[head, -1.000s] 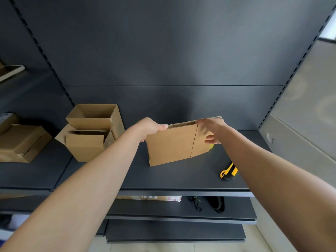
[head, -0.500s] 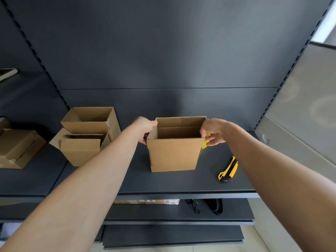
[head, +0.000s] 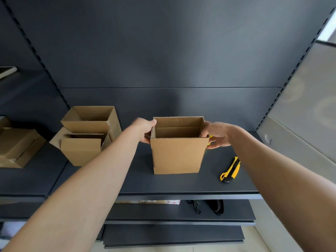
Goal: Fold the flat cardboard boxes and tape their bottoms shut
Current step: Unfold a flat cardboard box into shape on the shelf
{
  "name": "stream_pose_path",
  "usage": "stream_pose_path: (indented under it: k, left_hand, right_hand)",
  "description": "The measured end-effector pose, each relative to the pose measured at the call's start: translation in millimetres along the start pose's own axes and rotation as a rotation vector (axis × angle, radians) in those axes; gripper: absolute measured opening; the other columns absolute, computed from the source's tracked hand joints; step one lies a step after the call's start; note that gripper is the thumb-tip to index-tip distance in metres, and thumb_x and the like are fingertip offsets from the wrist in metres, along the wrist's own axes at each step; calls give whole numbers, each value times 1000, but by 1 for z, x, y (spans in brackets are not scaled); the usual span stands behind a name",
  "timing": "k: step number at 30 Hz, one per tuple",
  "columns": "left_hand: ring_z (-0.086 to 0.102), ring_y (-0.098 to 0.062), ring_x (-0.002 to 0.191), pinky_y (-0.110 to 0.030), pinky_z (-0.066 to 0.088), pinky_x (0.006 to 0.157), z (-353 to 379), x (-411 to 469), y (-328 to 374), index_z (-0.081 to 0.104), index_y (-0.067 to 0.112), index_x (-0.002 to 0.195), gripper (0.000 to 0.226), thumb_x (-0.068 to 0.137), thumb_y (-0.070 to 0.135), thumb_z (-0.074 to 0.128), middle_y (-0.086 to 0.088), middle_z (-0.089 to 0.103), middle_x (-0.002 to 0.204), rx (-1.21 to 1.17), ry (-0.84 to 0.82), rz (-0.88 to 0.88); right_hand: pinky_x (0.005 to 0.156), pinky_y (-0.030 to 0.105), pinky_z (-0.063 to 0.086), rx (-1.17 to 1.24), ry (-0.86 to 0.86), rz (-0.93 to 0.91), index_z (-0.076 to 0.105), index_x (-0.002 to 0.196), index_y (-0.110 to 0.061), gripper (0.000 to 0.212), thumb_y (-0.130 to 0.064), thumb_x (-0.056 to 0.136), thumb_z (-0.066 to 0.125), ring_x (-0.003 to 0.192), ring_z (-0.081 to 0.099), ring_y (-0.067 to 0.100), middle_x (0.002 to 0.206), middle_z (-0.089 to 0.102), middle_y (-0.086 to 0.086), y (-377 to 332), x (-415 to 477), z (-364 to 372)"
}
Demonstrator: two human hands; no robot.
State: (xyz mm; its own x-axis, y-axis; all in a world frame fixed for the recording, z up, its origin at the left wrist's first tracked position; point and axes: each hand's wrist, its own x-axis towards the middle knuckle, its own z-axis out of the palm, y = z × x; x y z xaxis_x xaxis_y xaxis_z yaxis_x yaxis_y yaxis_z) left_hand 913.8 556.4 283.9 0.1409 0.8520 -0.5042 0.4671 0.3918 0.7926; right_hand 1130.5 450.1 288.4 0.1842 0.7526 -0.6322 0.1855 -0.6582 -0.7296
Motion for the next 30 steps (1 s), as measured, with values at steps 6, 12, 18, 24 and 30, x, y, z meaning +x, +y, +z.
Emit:
stream_pose_path:
  k: [6,12,18,24,30]
  left_hand:
    - [65,-32,91,-47,58,78,2,6,1,53,4,115,36,93,33,58,-16,63,108,-15,38,-8]
    - [66,-32,92,-45,58,77,3,7,-1,54,4,113,36,94,34,57,-17,64,108,12,31,13]
    - [66,-34,91,-43,57,62,6,4,5,53,4,118,35,96,32,53,-18,63,111,12,63,-14]
    - [65,-32,93,-35,50,45,12,-3,5,52,6,120,38,96,36,53,-17,62,112,71,109,-7]
    - [66,-33,91,-41,56,57,10,0,5,52,6,119,34,96,32,53,-18,63,111,16,121,-32]
  right_hand:
    - [99,41,47,-26,-73,-12,37,141,-37,67,3,90,53,103,61,23,120,60,6,3,3,-4]
    - [93,40,46,93,-59,-82,36,138,-38,67,7,89,49,91,57,20,106,58,6,8,4,0]
    - [102,45,44,46,-103,-53,33,143,-41,77,8,86,51,104,58,24,130,55,12,11,3,-3]
    - [95,48,49,149,100,-72,20,142,-50,78,0,89,48,106,58,27,122,52,10,12,8,13]
    - [92,55,50,85,61,-111,30,131,-56,71,-3,89,54,110,60,31,123,55,11,16,7,17]
